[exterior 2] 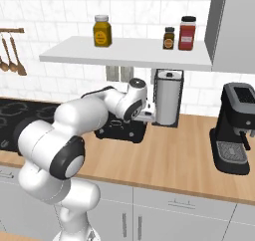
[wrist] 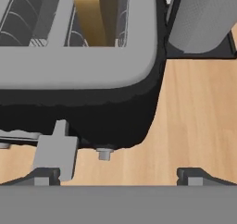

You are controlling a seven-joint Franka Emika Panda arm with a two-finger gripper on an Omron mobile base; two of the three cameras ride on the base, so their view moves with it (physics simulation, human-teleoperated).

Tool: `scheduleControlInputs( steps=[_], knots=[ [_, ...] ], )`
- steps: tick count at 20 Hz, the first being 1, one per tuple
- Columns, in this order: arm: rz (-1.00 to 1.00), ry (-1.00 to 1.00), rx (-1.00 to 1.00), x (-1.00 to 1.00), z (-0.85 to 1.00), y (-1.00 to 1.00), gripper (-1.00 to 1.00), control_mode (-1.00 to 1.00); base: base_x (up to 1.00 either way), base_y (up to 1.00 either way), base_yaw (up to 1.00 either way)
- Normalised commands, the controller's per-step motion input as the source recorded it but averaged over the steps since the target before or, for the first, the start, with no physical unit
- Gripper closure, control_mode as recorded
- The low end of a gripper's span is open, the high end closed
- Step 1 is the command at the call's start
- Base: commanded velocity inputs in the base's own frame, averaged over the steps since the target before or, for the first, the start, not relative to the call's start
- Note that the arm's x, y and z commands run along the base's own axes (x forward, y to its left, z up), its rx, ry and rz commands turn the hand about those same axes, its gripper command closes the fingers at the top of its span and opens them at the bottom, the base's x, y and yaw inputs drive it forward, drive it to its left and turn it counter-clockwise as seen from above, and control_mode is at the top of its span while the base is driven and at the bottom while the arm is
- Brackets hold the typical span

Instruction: Start the toaster. Once the lever pops up, take the bread to the plate on the dining counter.

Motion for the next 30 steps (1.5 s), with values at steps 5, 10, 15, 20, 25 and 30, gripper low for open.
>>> scheduleControlInputs(
  steps=[5,10,15,20,25,30],
  knots=[
    [0.0,0.0,0.0,0.0,-0.18,0.0,-1.0,-1.0,0.0,0.0,0.0],
    [0.0,0.0,0.0,0.0,-0.14,0.0,-1.0,-1.0,0.0,0.0,0.0],
    [0.0,0.0,0.0,0.0,-0.14,0.0,-1.0,-1.0,0.0,0.0,0.0],
    [0.0,0.0,0.0,0.0,-0.16,0.0,-1.0,-1.0,0.0,0.0,0.0],
    [0.0,0.0,0.0,0.0,-0.2,0.0,-1.0,-1.0,0.0,0.0,0.0],
    [0.0,0.0,0.0,0.0,-0.22,0.0,-1.0,-1.0,0.0,0.0,0.0]
  ],
)
